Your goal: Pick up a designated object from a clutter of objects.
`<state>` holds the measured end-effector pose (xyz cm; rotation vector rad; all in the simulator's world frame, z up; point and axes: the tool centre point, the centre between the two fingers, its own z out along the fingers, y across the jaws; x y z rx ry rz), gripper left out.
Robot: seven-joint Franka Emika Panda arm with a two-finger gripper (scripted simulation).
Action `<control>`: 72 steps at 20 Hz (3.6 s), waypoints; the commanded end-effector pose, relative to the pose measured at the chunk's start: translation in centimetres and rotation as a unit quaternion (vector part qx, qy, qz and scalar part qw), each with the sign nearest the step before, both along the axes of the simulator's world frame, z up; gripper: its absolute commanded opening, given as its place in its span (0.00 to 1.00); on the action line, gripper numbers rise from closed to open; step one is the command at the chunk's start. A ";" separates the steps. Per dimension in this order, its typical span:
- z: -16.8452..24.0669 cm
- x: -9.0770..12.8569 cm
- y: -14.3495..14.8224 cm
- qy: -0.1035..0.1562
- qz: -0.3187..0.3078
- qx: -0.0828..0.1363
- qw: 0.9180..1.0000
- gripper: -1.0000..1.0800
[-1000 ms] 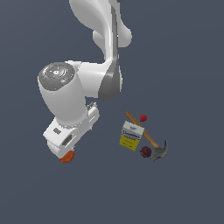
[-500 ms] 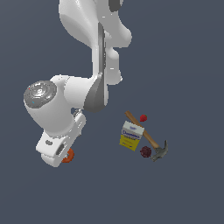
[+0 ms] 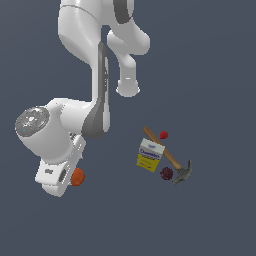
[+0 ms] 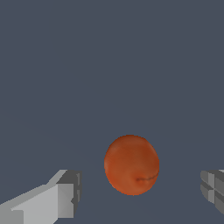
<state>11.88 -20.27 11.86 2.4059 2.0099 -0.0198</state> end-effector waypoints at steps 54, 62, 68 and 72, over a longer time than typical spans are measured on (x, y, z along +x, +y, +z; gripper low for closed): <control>-5.7 -0.8 -0.7 -0.002 0.056 0.007 0.998 0.00; -2.2 -2.8 2.9 -0.001 0.056 0.006 0.998 0.00; 1.8 -5.0 7.0 -0.001 0.056 0.005 0.998 0.00; 4.6 -6.6 10.0 -0.001 0.056 0.004 0.998 0.00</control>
